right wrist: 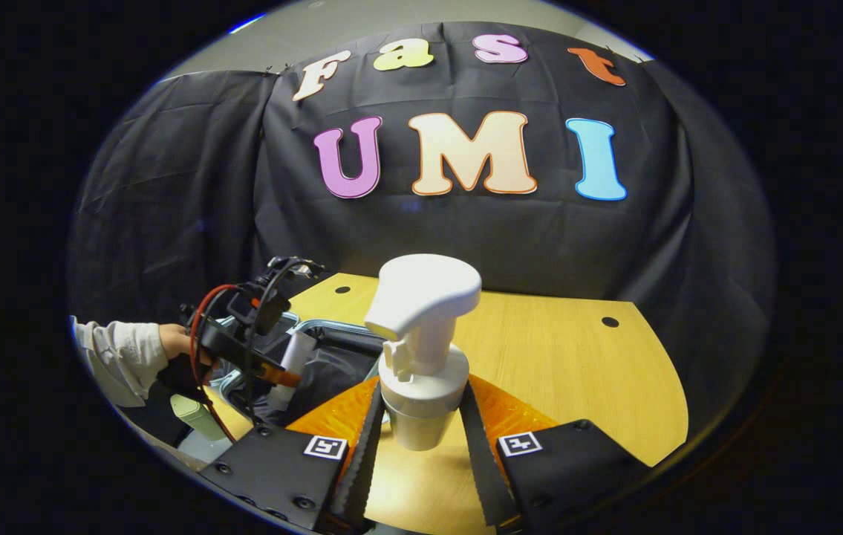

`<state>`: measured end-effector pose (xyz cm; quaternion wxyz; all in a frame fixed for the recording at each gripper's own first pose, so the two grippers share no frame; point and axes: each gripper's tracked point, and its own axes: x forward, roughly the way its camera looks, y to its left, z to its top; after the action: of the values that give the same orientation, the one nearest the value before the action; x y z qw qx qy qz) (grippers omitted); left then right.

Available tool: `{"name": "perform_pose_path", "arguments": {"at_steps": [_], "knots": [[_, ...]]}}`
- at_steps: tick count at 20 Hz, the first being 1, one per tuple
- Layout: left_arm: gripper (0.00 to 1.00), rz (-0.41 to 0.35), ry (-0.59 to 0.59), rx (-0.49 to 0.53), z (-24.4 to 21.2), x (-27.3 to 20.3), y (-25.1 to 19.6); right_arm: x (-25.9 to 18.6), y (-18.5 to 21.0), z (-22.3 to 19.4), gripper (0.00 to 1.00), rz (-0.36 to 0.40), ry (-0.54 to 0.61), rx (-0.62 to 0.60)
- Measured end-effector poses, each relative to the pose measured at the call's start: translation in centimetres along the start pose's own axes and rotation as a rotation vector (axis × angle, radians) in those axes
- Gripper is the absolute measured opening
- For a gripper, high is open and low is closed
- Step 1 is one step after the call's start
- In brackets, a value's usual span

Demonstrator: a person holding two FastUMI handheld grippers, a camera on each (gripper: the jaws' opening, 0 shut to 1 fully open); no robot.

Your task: First open the suitcase, pack the skin care products into it, and then close the suitcase.

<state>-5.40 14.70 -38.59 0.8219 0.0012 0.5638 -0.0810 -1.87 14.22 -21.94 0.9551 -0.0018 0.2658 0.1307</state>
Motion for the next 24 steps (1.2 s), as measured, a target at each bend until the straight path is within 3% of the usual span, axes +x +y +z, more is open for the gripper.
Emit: {"name": "perform_pose_path", "arguments": {"at_steps": [3, 6, 9, 10, 15, 20, 24], "knots": [[0.28, -0.006, 0.009, -0.009, -0.8, 1.4, 0.3, 0.8, 1.5, 0.2, 0.59, 0.02, 0.009, 0.015], [0.4, -0.029, -0.058, -0.032, 0.0, 1.0, 0.0, 1.8, 3.2, 0.4, 0.59, 0.046, 0.023, 0.034], [0.89, -0.054, -0.18, -0.044, 1.8, -1.1, -0.2, 3.4, 5.4, -0.1, 0.59, 0.089, 0.064, 0.078], [0.92, -0.062, -0.224, -0.048, 2.6, -2.1, -0.2, 4.1, 6.1, -0.2, 0.59, 0.103, 0.08, 0.092], [0.88, -0.078, -0.38, -0.101, 5.3, -7.6, 3.1, 7.2, 10.9, -2.3, 0.59, 0.175, 0.176, 0.108], [0.89, 0.008, -0.461, -0.194, 4.9, -12.2, 10.6, 10.4, 15.0, -6.1, 0.59, 0.213, 0.306, 0.107], [0.88, 0.096, -0.476, -0.285, 3.0, -14.0, 16.9, 12.3, 16.8, -10.2, 0.59, 0.198, 0.452, 0.099]]}}
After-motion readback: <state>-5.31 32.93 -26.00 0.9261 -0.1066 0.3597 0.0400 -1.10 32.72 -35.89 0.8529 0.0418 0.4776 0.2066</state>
